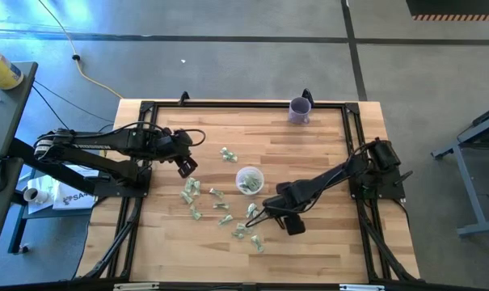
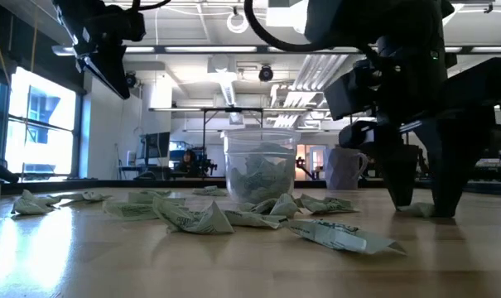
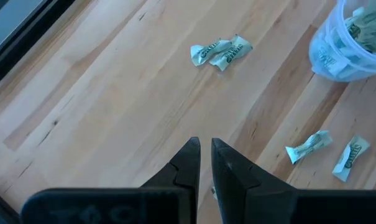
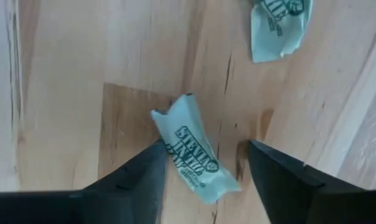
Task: Pick and place Stevia / Truvia into bins
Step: Put the green stevia packet into the transparent container
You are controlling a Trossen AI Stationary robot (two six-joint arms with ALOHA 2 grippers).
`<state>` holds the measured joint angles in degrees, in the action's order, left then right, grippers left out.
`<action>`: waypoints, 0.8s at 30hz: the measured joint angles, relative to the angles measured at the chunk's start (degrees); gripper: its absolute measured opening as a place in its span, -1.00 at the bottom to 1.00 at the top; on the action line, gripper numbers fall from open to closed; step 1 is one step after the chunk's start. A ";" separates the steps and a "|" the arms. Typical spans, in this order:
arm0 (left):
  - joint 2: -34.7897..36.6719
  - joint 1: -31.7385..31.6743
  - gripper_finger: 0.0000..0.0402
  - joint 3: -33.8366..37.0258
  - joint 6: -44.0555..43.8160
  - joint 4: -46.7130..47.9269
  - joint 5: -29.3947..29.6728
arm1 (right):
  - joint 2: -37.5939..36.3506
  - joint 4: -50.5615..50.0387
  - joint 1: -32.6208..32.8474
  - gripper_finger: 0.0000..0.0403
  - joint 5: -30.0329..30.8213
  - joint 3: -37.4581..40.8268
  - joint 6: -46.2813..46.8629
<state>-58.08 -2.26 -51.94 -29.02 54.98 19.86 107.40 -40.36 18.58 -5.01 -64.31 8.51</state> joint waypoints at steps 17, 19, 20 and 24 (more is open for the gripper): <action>0.00 -0.02 -0.63 0.00 1.36 0.01 1.55 | 0.75 -4.62 -0.59 -0.90 -2.48 -2.46 13.28; 0.00 0.00 -0.63 0.00 2.04 0.02 1.57 | 0.81 -7.75 -1.08 -0.90 -0.01 -5.51 14.40; 0.00 0.00 -0.63 0.00 2.25 0.00 1.57 | 0.53 -8.85 -1.40 -0.91 1.94 -7.25 14.84; 0.00 0.00 -0.63 0.00 3.80 0.07 1.60 | -0.29 -12.64 -3.34 -0.98 8.95 -14.84 15.65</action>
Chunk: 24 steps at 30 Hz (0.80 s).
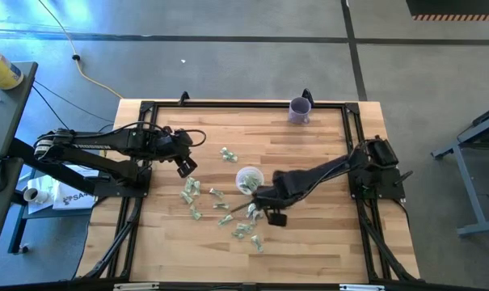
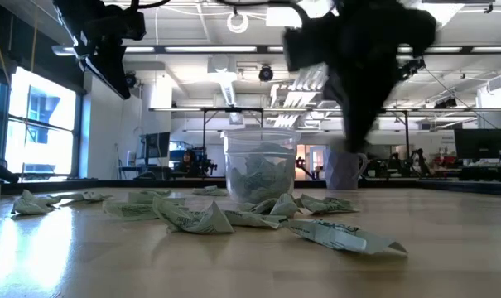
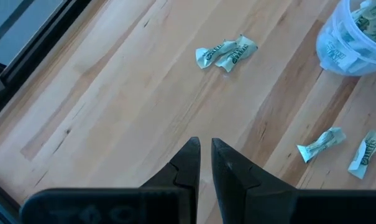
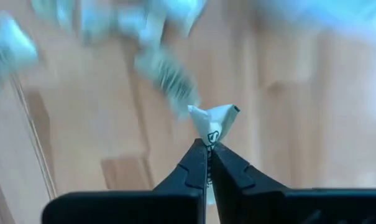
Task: Pick and place Stevia / Truvia into bins
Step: Put the green stevia packet into the transparent container, then adjust the transparent container on the table
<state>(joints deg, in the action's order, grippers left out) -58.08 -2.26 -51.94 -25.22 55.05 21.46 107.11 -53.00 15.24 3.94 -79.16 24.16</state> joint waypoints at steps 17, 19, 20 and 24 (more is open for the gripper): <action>0.02 -0.02 -0.63 0.00 7.40 4.66 0.19 | 3.67 8.21 -15.42 -0.76 -7.03 -10.29 -2.14; 0.02 -0.02 -0.63 0.00 8.97 4.20 0.29 | 4.27 8.21 -15.38 -0.67 -7.47 -10.29 -2.10; 0.02 -0.25 -0.63 0.00 9.80 3.94 0.32 | 4.46 8.30 -15.38 -0.62 -7.18 -10.29 -2.10; 0.02 -3.95 -0.63 0.00 13.02 1.70 -0.37 | 4.66 8.11 -15.34 -0.42 -2.67 -10.29 -2.10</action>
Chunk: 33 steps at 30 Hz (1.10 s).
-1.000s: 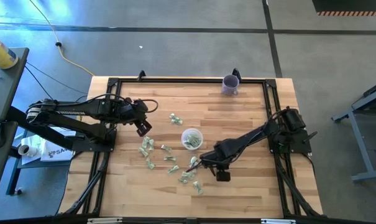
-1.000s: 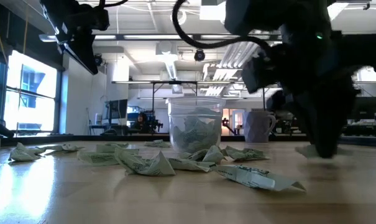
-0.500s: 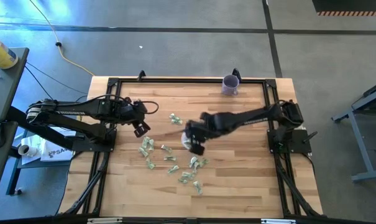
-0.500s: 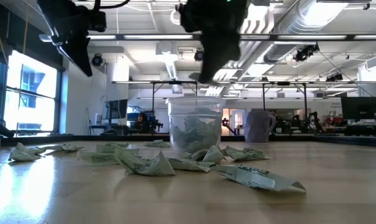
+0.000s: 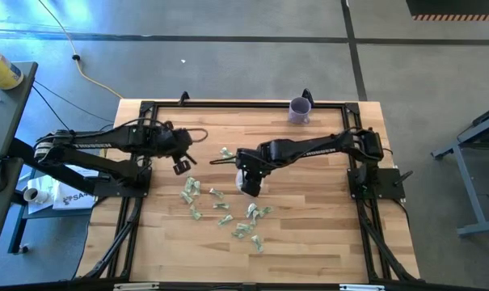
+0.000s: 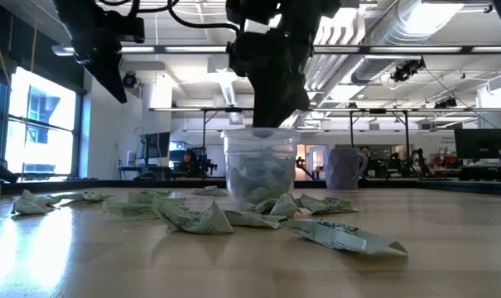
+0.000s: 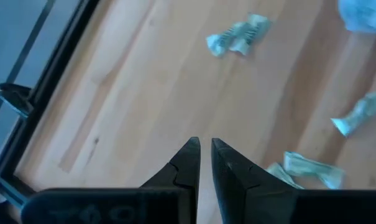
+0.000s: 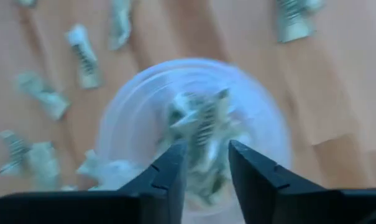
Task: Pick and place Stevia / Truvia into bins
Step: Adjust the transparent container on the table
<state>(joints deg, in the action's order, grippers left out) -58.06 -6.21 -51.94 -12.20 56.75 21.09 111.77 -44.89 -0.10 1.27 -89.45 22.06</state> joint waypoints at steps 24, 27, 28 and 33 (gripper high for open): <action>-19.45 -23.23 -0.63 -0.07 28.30 -24.74 -36.28 | 1.03 2.11 1.36 -0.20 7.81 -0.07 -17.37; -24.73 -22.93 -0.63 -0.03 31.51 -28.95 -36.07 | 0.42 0.99 0.72 -0.15 7.75 0.26 -16.72; -26.13 -22.74 -0.62 0.00 31.94 -30.50 -35.61 | -0.08 0.99 0.51 -0.13 7.98 0.82 -16.69; -32.62 -22.18 -0.34 -2.07 32.47 -33.55 -32.75 | -6.72 2.40 0.42 -0.04 10.45 10.44 -13.07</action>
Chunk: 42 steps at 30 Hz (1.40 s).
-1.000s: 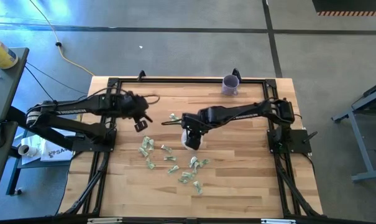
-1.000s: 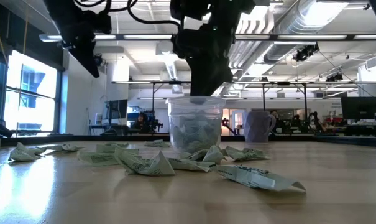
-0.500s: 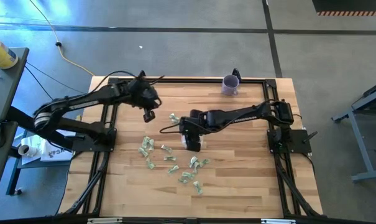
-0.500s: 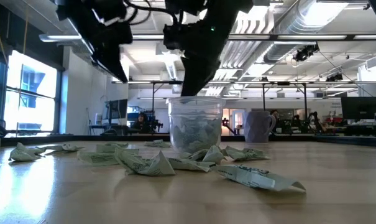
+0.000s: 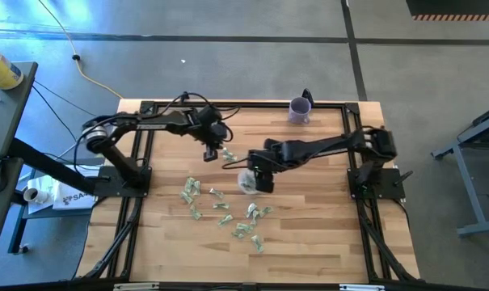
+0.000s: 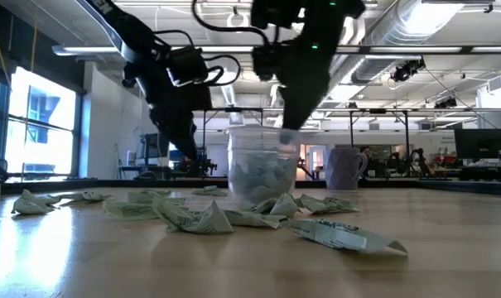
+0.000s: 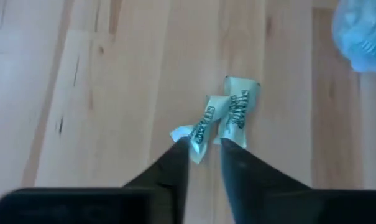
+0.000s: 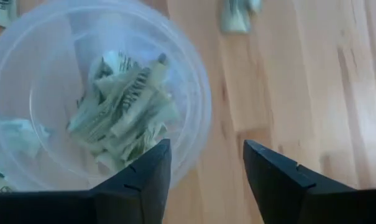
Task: Pick and place Stevia / Truvia into bins
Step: Adjust the transparent container on the table, then put the green stevia packet into the transparent container
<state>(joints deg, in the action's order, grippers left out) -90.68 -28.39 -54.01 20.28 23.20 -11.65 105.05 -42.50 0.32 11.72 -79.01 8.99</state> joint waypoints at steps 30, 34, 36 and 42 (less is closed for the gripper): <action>-7.87 1.09 0.11 -2.67 10.49 -2.83 -1.12 | -10.24 8.51 -1.07 0.20 11.69 10.39 1.45; -9.99 1.22 0.07 -2.65 10.97 -3.23 -0.88 | -10.24 5.88 -1.07 0.20 12.36 10.06 2.82; -10.64 1.47 0.02 -2.65 10.97 -3.85 0.70 | -10.24 4.12 -1.05 0.20 12.56 10.06 4.28; -10.81 1.45 -0.20 -2.67 10.80 -4.49 1.70 | -10.24 3.27 -1.03 0.20 13.87 10.06 7.99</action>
<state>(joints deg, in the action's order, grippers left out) -101.49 -26.94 -56.69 31.08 18.71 -9.96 94.80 -39.23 -0.71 25.58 -68.95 16.98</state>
